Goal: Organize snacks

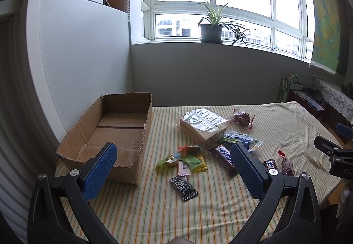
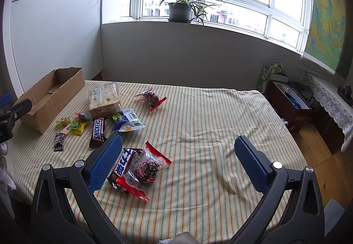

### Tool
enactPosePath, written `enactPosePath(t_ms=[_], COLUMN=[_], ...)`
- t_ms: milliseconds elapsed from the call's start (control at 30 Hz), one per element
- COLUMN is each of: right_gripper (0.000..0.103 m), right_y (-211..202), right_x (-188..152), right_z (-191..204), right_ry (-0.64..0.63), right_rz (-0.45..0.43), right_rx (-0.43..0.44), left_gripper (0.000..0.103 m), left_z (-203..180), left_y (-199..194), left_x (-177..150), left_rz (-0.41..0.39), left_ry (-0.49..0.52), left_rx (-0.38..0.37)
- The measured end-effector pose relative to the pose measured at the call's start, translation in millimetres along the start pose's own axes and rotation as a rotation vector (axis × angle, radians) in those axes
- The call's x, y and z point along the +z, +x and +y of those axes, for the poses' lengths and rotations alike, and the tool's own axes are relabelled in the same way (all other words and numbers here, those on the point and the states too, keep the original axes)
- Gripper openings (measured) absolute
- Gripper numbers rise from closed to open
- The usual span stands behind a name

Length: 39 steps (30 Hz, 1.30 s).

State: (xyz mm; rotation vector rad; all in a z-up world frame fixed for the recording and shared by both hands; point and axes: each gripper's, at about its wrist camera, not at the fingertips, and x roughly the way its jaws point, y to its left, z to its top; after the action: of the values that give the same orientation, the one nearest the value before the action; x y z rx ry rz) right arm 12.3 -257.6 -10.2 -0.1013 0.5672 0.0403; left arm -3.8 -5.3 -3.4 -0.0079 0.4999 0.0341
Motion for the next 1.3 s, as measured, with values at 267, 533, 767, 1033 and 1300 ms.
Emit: enactPosePath(t_ms=[267, 533, 767, 1033, 1300], right_gripper=[0.103, 0.103, 0.103, 0.103, 0.103], right_y=[-0.2, -0.4, 0.1, 0.4, 0.2], right_x=[0.9, 0.6, 0.4, 1.0, 1.4], right_z=[0.0, 0.4, 0.9, 0.5, -0.3], right_ry=[0.001, -0.001, -0.001, 0.0, 0.001], right_rz=[0.0, 0.002, 0.002, 0.002, 0.0], right_rx=[0.0, 0.0, 0.0, -0.002, -0.003], left_gripper=[0.102, 0.102, 0.102, 0.102, 0.102], left_z=[0.7, 0.5, 0.4, -1.1, -2.4], left_y=[-0.9, -1.4, -1.8, -2.9, -3.9], left_x=[0.2, -0.2, -1.1, -1.4, -0.8], left_rz=[-0.004, -0.006, -0.007, -0.009, -0.011], left_ry=[0.001, 0.0, 0.004, 0.006, 0.007], left_rx=[0.001, 0.002, 0.0, 0.001, -0.001])
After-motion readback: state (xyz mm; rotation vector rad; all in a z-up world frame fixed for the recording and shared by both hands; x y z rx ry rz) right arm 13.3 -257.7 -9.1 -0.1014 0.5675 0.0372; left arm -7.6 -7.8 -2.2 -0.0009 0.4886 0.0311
